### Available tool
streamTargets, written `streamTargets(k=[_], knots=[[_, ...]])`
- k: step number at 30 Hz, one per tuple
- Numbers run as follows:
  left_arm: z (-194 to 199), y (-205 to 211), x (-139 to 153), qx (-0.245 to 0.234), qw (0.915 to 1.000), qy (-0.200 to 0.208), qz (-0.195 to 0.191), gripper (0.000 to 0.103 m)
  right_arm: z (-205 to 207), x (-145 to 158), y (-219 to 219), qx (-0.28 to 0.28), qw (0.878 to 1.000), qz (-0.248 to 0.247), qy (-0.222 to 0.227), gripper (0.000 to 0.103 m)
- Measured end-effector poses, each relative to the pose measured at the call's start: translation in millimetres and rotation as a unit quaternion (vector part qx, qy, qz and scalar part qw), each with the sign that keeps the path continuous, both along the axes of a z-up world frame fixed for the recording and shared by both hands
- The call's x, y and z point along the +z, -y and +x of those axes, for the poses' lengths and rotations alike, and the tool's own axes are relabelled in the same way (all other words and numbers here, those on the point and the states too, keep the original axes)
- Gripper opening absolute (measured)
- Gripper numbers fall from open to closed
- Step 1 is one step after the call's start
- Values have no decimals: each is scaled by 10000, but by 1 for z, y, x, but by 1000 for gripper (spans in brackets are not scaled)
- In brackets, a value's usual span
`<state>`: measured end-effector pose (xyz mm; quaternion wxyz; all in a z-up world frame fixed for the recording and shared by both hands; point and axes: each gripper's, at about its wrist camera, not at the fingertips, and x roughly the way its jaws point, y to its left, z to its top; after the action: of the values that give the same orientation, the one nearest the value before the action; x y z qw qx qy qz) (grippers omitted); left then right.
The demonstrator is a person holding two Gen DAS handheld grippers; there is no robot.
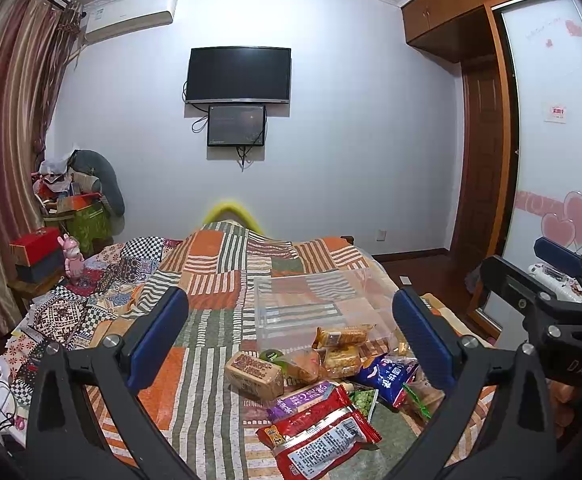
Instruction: Organize snacks
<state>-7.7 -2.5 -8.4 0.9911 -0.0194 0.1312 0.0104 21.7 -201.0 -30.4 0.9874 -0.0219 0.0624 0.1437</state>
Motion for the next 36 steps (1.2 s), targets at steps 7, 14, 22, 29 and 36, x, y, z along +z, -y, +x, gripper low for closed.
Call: streamTargets(k=[7, 14, 22, 29, 36], knots=[[-2, 0, 1, 15, 10000, 25, 31, 103, 0, -1, 1, 5, 10000, 32, -16, 103], [1, 2, 0, -75, 10000, 5, 20, 103, 1, -1, 3, 70, 10000, 15, -34, 103], [19, -3, -13, -331, 9985, -436, -86, 87, 16, -15, 10, 103, 9992, -3, -380, 102], [43, -11, -42, -583, 9915, -1144, -190, 63, 30, -41, 20, 84, 9952, -178, -961, 84], [65, -14, -77, -849, 9773, -1942, -49, 49, 43, -62, 32, 169, 9868, -164, -1599, 71]])
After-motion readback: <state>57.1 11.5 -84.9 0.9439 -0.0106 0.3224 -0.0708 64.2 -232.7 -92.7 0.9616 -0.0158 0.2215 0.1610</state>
